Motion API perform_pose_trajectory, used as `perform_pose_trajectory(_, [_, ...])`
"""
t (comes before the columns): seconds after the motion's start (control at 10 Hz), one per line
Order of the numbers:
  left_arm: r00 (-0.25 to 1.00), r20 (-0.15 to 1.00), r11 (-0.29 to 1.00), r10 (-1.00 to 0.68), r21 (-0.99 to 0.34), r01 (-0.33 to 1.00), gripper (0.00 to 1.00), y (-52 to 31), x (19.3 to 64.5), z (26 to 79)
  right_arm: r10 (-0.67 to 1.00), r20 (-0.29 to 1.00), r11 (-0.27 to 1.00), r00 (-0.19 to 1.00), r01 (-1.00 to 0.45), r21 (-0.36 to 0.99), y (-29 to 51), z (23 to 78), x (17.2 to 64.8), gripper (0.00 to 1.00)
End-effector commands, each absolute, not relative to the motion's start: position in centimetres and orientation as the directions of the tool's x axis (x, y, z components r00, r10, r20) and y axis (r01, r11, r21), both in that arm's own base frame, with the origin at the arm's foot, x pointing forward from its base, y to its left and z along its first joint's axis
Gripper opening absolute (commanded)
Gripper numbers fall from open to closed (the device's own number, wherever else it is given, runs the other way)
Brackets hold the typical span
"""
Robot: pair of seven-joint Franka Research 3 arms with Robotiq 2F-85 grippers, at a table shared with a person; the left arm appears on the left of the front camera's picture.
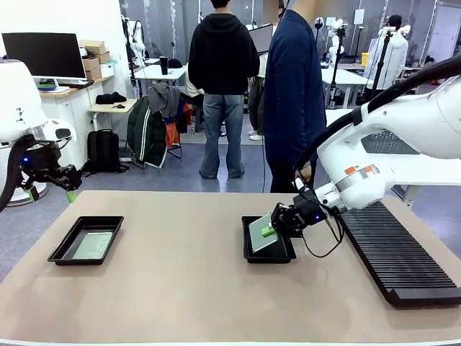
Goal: Inspect and transfer BCBs to ESD trays.
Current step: Pick up the Blank PCB from the PCB Rack and place it in the right ESD tray.
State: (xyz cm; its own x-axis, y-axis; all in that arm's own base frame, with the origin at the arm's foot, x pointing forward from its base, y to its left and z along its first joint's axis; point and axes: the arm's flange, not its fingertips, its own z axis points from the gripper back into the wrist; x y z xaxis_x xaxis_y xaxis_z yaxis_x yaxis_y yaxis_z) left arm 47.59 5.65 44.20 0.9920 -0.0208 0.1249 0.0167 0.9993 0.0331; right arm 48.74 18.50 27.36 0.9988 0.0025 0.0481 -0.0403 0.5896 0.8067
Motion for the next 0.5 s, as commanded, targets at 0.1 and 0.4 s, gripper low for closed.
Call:
perform_pose_trajectory(0.1, [0.992, 0.124, 0.999, -0.019, 0.033, 0.015, 1.0, 5.73, 47.46, 44.18, -0.041, 0.077, 0.599, 0.996, -0.037, 0.8, 19.8, 26.2, 48.88, 0.03])
perform_pose_trajectory(0.4, [0.992, 0.124, 0.999, -0.019, 0.033, 0.015, 1.0, 5.73, 47.46, 44.18, -0.05, 0.07, 0.623, 0.996, -0.023, 0.782, 19.95, 25.91, 48.8, 0.03])
